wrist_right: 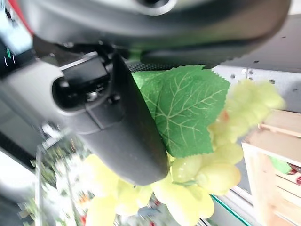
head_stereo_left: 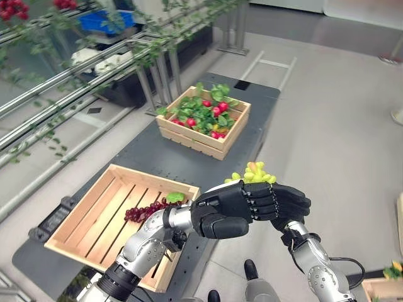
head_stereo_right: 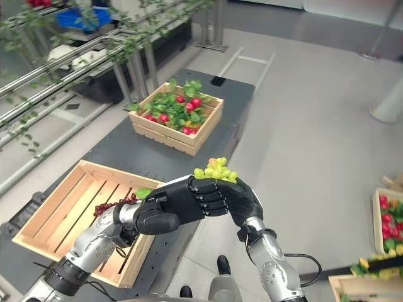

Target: Pick up the fruits from the basket on one side to the basket on the other side

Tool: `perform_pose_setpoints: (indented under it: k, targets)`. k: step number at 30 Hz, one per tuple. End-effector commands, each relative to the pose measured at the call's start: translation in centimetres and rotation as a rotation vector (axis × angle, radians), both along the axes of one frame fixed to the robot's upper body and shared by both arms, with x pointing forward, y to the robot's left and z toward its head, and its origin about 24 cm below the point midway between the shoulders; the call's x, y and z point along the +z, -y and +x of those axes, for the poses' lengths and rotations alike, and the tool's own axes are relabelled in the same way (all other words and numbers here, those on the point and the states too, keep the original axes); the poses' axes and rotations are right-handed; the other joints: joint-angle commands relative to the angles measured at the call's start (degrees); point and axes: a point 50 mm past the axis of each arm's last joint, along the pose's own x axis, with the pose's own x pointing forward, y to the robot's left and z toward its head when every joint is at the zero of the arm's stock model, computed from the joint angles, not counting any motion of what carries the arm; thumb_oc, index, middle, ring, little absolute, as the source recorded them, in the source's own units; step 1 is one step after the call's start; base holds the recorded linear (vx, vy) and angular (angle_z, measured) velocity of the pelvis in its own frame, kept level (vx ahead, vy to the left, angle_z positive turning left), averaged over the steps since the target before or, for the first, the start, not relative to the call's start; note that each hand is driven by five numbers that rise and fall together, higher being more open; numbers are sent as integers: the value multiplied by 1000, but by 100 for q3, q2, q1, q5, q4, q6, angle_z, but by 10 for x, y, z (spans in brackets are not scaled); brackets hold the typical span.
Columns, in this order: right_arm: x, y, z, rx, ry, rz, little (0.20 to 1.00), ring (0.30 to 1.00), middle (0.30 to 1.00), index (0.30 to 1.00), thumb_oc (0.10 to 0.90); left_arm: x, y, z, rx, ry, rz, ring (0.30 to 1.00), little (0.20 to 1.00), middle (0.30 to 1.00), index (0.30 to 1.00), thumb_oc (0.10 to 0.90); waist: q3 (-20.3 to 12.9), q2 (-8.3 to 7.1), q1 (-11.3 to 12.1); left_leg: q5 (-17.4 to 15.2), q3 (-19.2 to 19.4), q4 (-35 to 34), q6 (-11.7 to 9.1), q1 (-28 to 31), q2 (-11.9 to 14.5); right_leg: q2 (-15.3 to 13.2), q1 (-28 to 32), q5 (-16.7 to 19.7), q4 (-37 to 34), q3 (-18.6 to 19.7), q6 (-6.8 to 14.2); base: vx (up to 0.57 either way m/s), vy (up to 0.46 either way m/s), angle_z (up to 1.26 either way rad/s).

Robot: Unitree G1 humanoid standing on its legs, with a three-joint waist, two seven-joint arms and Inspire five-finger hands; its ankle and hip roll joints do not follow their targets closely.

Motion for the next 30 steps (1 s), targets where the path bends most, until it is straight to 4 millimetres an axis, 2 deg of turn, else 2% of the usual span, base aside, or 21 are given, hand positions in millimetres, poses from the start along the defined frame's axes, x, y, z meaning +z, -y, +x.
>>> perform_pose_setpoints:
  k: [1, 5, 6, 7, 9, 10, 12, 14, 17, 20, 23, 24, 25, 26, 27, 28, 29, 30]
  targets:
    - [75, -5, 33, 16, 415, 132, 300, 300, 300, 300, 400, 38, 9, 1, -99, 175, -181, 900, 900, 900, 900, 800, -298, 20, 111, -267, -887, -434, -702, 355, -44, 158, -16, 60, 358, -453, 49, -157, -73, -121]
    - [78, -19, 35, 41, 433, 154, 300, 300, 300, 300, 400, 33, 8, -2, -139, 134, -215, 900, 900, 900, 900, 800, -332, 80, 303, -175, -494, -743, -637, 461, 68, -103, 110, -44, 1011, -1038, 41, -122, -115, -77]
    - [79, -24, 36, 57, 445, 162, 300, 300, 300, 300, 400, 33, 6, -4, -160, 139, -221, 900, 900, 900, 900, 800, -348, 123, 427, -156, -223, -834, -618, 495, 179, -359, 245, -166, 1409, -1429, 25, -188, -276, -76]
    - [81, -27, 36, 75, 458, 164, 300, 300, 300, 300, 400, 34, 4, -7, -171, 151, -225, 900, 900, 900, 900, 800, -366, 150, 502, -134, -4, -874, -630, 493, 286, -485, 427, -313, 1484, -1693, -11, -185, -291, -76]
    - [81, -29, 35, 92, 466, 159, 300, 300, 300, 300, 400, 35, 1, -11, -179, 154, -236, 900, 900, 900, 900, 800, -400, 141, 562, -80, 231, -866, -672, 448, 415, -504, 705, -547, 1359, -1908, -52, -104, -336, -60]
    - [82, -32, 35, 116, 473, 155, 300, 300, 300, 300, 400, 38, -2, -15, -172, 160, -241, 900, 900, 900, 900, 800, -427, 63, 583, -45, 428, -859, -789, 474, 523, -351, 1130, -889, 661, -2007, -39, -82, -447, -56]
    - [82, -34, 36, 133, 481, 146, 300, 300, 300, 300, 400, 39, -2, -17, -180, 173, -241, 900, 900, 900, 900, 800, -474, -37, 557, 25, 647, -771, -907, 369, 671, -112, 1389, -1032, -64, -1977, -43, -75, -396, -120]
    - [86, -30, 36, 142, 489, 131, 300, 300, 300, 300, 400, 38, 3, -19, -192, 174, -242, 900, 900, 900, 900, 800, -544, -166, 474, 153, 866, -744, -1006, 258, 829, 75, 1570, -920, -634, -1847, -71, -79, -399, -137]
    - [90, -26, 36, 143, 505, 107, 300, 300, 300, 300, 400, 37, 11, -20, -238, 167, -265, 900, 900, 900, 900, 800, -598, -271, 323, 304, 1066, -876, -1113, 181, 992, 339, 1697, -826, -1039, -1693, -154, -76, -357, -84]
    - [93, -21, 38, 127, 515, 104, 300, 300, 300, 300, 400, 36, 21, -21, -282, 174, -241, 900, 900, 900, 900, 800, -628, -359, 226, 288, 1022, -768, -1187, 72, 1080, 507, 1670, -754, -1230, -1595, -244, -80, -245, -55]
    - [94, -17, 38, 114, 513, 97, 300, 300, 300, 300, 400, 34, 29, -23, -302, 166, -217, 900, 900, 900, 900, 800, -629, -445, 185, 173, 880, -359, -1279, -128, 1142, 553, 1609, -672, -1325, -1479, -314, -56, -150, -40]
    - [93, -14, 38, 112, 508, 90, 300, 300, 300, 300, 400, 33, 31, -24, -317, 152, -215, 900, 900, 900, 900, 800, -602, -492, 190, 100, 737, -32, -1344, -294, 1191, 542, 1599, -635, -1325, -1375, -345, -77, -90, -38]
    - [94, -12, 39, 115, 506, 85, 300, 300, 300, 300, 400, 31, 33, -24, -318, 147, -202, 900, 900, 900, 900, 800, -573, -558, 213, 115, 550, 291, -1337, -505, 1193, 504, 1520, -524, -1325, -1253, -410, -73, -30, -48]
    - [93, -10, 39, 133, 504, 73, 300, 300, 300, 300, 400, 28, 33, -25, -305, 147, -167, 900, 900, 900, 900, 800, -542, -578, 272, 4, -42, 462, -1294, -591, 1018, 479, 1480, -453, -1325, -966, -406, -48, 60, -58]
    - [92, -10, 40, 152, 501, 72, 300, 300, 300, 300, 400, 26, 32, -25, -289, 142, -154, 900, 900, 900, 900, 800, -545, -556, 301, -11, -306, 392, -1255, -560, 917, 495, 1463, -444, -1325, -814, -401, 33, 176, -83]
    - [91, -12, 39, 174, 494, 69, 300, 300, 300, 300, 400, 22, 31, -25, -260, 139, -125, 900, 900, 900, 900, 800, -567, -511, 358, 2, -768, 191, -1205, -472, 781, 519, 1412, -432, -1325, -551, -391, 51, 169, -102]
    - [90, -12, 39, 187, 490, 67, 300, 300, 300, 300, 400, 19, 29, -25, -243, 134, -101, 900, 900, 900, 900, 800, -600, -460, 389, 50, -1044, -31, -1183, -383, 726, 541, 1360, -431, -1325, -377, -381, 40, 181, -102]
    - [90, -13, 39, 191, 487, 65, 300, 300, 300, 300, 400, 18, 28, -25, -238, 132, -86, 900, 900, 900, 900, 800, -632, -435, 397, 84, -1153, -135, -1175, -359, 707, 550, 1316, -427, -1325, -304, -375, 40, 306, -118]
